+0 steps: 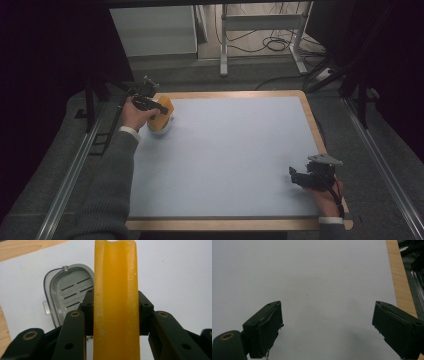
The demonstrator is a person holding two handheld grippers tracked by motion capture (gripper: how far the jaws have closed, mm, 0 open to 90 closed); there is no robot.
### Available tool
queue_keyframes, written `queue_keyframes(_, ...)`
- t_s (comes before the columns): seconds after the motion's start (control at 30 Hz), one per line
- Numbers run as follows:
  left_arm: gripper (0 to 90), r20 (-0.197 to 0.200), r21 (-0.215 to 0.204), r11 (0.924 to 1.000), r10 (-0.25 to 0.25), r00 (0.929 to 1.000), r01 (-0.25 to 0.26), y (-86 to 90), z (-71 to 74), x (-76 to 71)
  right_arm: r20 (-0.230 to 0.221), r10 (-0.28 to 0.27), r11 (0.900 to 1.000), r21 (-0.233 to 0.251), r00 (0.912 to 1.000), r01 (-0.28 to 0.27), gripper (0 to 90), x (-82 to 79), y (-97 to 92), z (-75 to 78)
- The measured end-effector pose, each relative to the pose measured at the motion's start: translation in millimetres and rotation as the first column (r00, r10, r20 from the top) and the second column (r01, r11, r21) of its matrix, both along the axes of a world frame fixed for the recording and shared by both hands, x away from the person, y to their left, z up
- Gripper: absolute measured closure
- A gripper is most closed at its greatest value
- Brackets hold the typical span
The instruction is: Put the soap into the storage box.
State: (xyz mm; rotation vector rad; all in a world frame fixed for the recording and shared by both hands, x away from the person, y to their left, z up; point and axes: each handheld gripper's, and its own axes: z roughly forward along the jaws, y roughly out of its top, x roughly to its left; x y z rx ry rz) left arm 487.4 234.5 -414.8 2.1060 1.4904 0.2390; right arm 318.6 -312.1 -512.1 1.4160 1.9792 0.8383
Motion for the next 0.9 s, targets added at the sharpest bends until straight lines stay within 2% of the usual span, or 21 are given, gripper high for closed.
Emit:
queue_keyframes(0.37, 61.0, -0.023, -0.011, 0.9994, 0.033, 0.9992, -0.034, 8.7, -6.3, 12.1, -0.003, -0.001, 1.0000, -0.004, 1.0000, 0.001, 9.6, 0.2, 0.0, -0.5)
queue_keyframes(0.63, 61.0, -0.036, -0.012, 0.9950, 0.099, 0.9945, -0.099, 16.0, -13.5, 22.1, -0.004, -0.001, 1.0000, -0.007, 1.0000, 0.001, 9.6, 0.5, -1.0, -1.1)
queue_keyframes(0.9, 61.1, -0.049, -0.018, 0.9923, 0.121, 0.9914, -0.122, 18.4, -18.5, 28.2, -0.006, -0.003, 1.0000, -0.007, 1.0000, 0.003, 9.6, 0.7, -1.6, -1.7)
